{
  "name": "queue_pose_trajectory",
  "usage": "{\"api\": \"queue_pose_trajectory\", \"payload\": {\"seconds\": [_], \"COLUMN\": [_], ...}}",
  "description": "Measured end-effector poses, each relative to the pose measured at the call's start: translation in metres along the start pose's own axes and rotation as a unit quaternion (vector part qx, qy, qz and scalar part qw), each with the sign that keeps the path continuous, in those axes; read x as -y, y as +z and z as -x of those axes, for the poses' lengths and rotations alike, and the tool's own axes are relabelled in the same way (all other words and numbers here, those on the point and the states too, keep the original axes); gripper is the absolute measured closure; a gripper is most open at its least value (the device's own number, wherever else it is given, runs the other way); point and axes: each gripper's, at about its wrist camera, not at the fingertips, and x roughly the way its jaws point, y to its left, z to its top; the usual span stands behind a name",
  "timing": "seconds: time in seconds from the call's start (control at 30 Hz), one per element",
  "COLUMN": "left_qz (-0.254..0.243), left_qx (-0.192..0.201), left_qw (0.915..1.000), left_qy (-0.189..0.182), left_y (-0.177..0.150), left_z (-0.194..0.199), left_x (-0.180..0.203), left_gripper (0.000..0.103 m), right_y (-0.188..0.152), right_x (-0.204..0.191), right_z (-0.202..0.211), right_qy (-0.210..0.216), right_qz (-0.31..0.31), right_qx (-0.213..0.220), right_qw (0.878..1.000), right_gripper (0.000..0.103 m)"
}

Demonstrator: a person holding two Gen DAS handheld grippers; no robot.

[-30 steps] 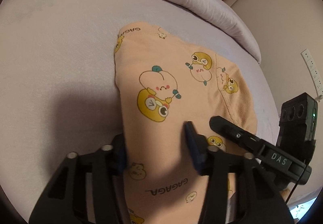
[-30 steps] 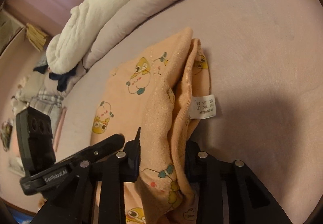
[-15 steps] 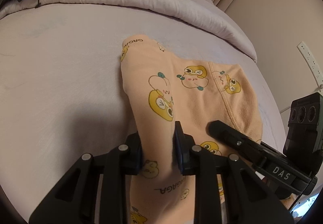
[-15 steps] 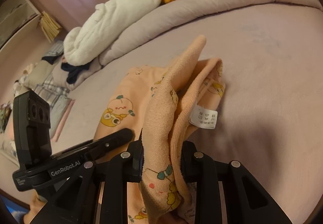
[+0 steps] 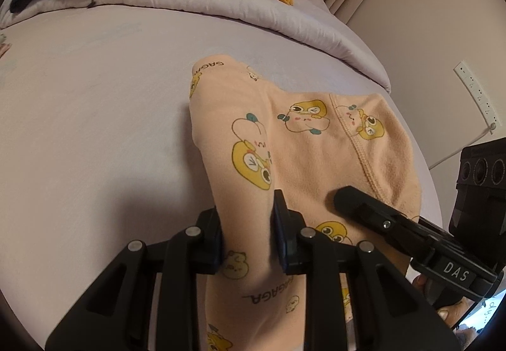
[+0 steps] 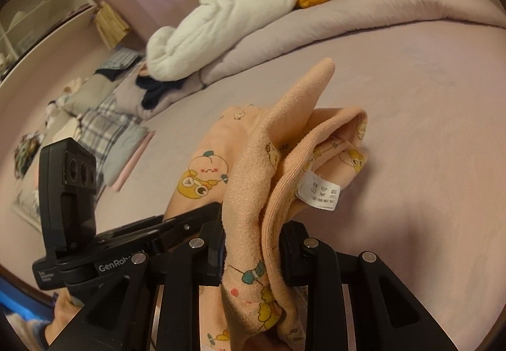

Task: Fold small clothes
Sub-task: 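Lift the gripped shirt edge up off the bed with both tools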

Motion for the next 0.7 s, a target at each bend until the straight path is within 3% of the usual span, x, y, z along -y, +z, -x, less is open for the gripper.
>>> {"api": "queue_pose_trajectory", "payload": {"seconds": [0.7], "left_qz": [0.074], "left_qx": [0.057], "left_qw": [0.9955], "left_qy": [0.018], "left_y": [-0.074], "left_z": [0.114], "left_x": [-0.041], "left_gripper": [0.077], "right_y": [-0.034], "right_x": [-0.09], "right_z": [0.004], "right_qy": [0.064], "right_qz": [0.09], "right_qx": [-0.029], "right_qw": [0.993], "right_gripper": [0.075]}}
